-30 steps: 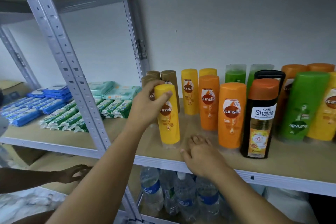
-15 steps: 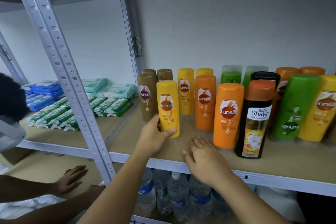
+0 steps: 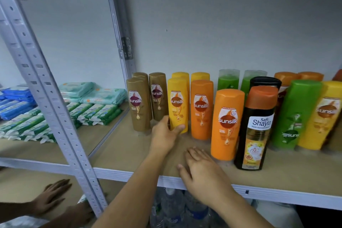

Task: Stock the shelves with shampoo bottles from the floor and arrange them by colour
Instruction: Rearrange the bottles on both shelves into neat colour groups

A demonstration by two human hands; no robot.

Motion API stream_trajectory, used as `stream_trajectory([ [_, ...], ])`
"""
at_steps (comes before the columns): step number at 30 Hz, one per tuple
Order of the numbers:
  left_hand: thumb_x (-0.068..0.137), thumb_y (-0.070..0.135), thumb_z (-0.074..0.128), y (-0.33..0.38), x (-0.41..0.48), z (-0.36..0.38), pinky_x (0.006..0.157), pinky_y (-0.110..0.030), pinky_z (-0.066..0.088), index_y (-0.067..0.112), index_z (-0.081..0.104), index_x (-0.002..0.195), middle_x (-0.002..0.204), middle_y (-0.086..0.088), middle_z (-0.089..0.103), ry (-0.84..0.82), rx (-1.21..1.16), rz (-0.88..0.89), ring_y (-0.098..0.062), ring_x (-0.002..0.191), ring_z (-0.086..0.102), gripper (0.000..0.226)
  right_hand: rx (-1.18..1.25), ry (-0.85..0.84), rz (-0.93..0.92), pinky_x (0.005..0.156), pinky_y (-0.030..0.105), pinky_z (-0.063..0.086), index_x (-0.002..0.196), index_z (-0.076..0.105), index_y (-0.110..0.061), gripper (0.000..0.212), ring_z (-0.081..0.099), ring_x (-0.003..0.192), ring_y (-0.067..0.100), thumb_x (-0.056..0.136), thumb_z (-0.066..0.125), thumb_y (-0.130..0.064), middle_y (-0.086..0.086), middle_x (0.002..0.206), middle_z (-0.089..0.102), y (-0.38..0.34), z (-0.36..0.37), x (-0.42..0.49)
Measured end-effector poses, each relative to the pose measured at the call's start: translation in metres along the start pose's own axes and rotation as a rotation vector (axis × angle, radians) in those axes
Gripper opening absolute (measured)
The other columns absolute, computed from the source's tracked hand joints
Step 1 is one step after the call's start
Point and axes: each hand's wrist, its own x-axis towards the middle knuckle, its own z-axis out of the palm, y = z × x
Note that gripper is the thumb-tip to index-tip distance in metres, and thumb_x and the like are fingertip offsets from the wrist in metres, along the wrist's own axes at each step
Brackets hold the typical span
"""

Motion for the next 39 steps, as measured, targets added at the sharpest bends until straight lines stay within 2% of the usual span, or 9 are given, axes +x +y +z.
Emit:
stream_trajectory([
  [5, 0.088, 0.045, 0.073, 0.001, -0.022, -0.015, 0.077, -0.011, 0.046, 0.025, 0.065, 0.122, 0.105, 0.010, 0.072, -0.085, 0.131, 0.062, -0.005, 0.095, 0.064, 0.040, -0.008, 0.027, -0.039, 0.125, 0.031, 0.009, 0.156, 0.030, -0.013, 0.061, 0.021, 0.152, 0.018, 0.106, 0.022, -0.047, 0.006, 0.164, 0.028, 0.003, 0.003, -0.005],
  [12, 0.095, 0.041, 0.064, 0.005, -0.083, -0.036, 0.089, -0.036, 0.048, 0.004, 0.062, 0.121, 0.116, -0.013, 0.069, -0.264, 0.419, 0.074, -0.029, 0.105, 0.062, 0.045, -0.003, 0.020, -0.102, 0.119, 0.023, -0.003, 0.157, 0.030, -0.015, 0.055, 0.016, 0.153, 0.015, 0.109, 0.024, -0.041, 0.002, 0.165, 0.025, 0.008, -0.007, -0.041],
  [19, 0.098, 0.045, 0.040, 0.018, -0.124, -0.019, 0.085, -0.043, 0.046, 0.013, 0.056, 0.087, 0.092, -0.002, 0.059, -0.265, 0.538, 0.236, -0.025, 0.093, 0.057, 0.038, 0.066, -0.008, -0.040, 0.121, 0.023, 0.004, 0.156, 0.034, -0.016, 0.055, 0.020, 0.152, 0.014, 0.108, 0.030, -0.042, 0.001, 0.164, 0.029, 0.032, -0.028, -0.089],
  [25, 0.102, 0.039, 0.049, 0.039, -0.147, 0.010, 0.100, -0.037, 0.039, 0.011, 0.063, 0.110, 0.118, -0.005, 0.063, -0.347, 0.589, 0.367, -0.026, 0.116, 0.055, 0.032, 0.113, 0.027, 0.058, 0.115, 0.018, 0.013, 0.149, 0.045, -0.011, 0.049, 0.029, 0.147, 0.015, 0.108, 0.038, -0.037, 0.001, 0.159, 0.038, 0.054, -0.049, -0.126],
  [27, 0.101, 0.043, 0.049, 0.047, -0.151, 0.020, 0.103, -0.037, 0.040, 0.011, 0.064, 0.116, 0.124, -0.006, 0.063, -0.362, 0.587, 0.391, -0.026, 0.120, 0.055, 0.038, 0.123, 0.030, 0.106, 0.114, 0.020, 0.018, 0.146, 0.049, -0.009, 0.048, 0.035, 0.144, 0.018, 0.108, 0.040, -0.037, 0.004, 0.155, 0.044, 0.062, -0.052, -0.134],
  [30, 0.100, 0.049, 0.045, 0.061, -0.158, 0.033, 0.083, -0.038, 0.047, 0.016, 0.061, 0.098, 0.106, -0.003, 0.064, -0.360, 0.574, 0.427, -0.026, 0.100, 0.061, 0.036, 0.129, 0.030, 0.177, 0.112, 0.027, 0.026, 0.134, 0.058, -0.008, 0.043, 0.044, 0.136, 0.023, 0.106, 0.042, -0.036, 0.006, 0.143, 0.055, 0.078, -0.054, -0.139],
  [32, 0.101, 0.045, 0.046, 0.073, -0.166, 0.040, 0.076, -0.037, 0.046, 0.016, 0.061, 0.099, 0.104, -0.003, 0.065, -0.365, 0.587, 0.468, -0.025, 0.096, 0.061, 0.033, 0.103, 0.050, 0.200, 0.113, 0.032, 0.026, 0.133, 0.059, -0.012, 0.041, 0.043, 0.137, 0.021, 0.106, 0.041, -0.038, 0.003, 0.143, 0.055, 0.088, -0.054, -0.141],
  [37, 0.093, 0.057, 0.023, 0.094, -0.182, 0.066, 0.082, -0.041, 0.053, 0.018, 0.063, 0.117, 0.120, 0.000, 0.066, -0.399, 0.608, 0.617, -0.024, 0.105, 0.063, 0.061, 0.037, 0.090, 0.281, 0.118, 0.043, 0.016, 0.144, 0.051, -0.024, 0.044, 0.030, 0.146, 0.016, 0.107, 0.033, -0.042, -0.006, 0.155, 0.043, 0.117, -0.054, -0.156],
  [39, 0.094, 0.056, 0.026, 0.101, -0.185, 0.080, 0.084, -0.042, 0.055, 0.015, 0.064, 0.120, 0.123, -0.003, 0.067, -0.440, 0.586, 0.673, -0.026, 0.109, 0.063, 0.061, 0.057, 0.131, 0.320, 0.118, 0.043, 0.019, 0.140, 0.055, -0.026, 0.043, 0.033, 0.143, 0.017, 0.108, 0.031, -0.042, -0.007, 0.151, 0.047, 0.133, -0.057, -0.162],
])
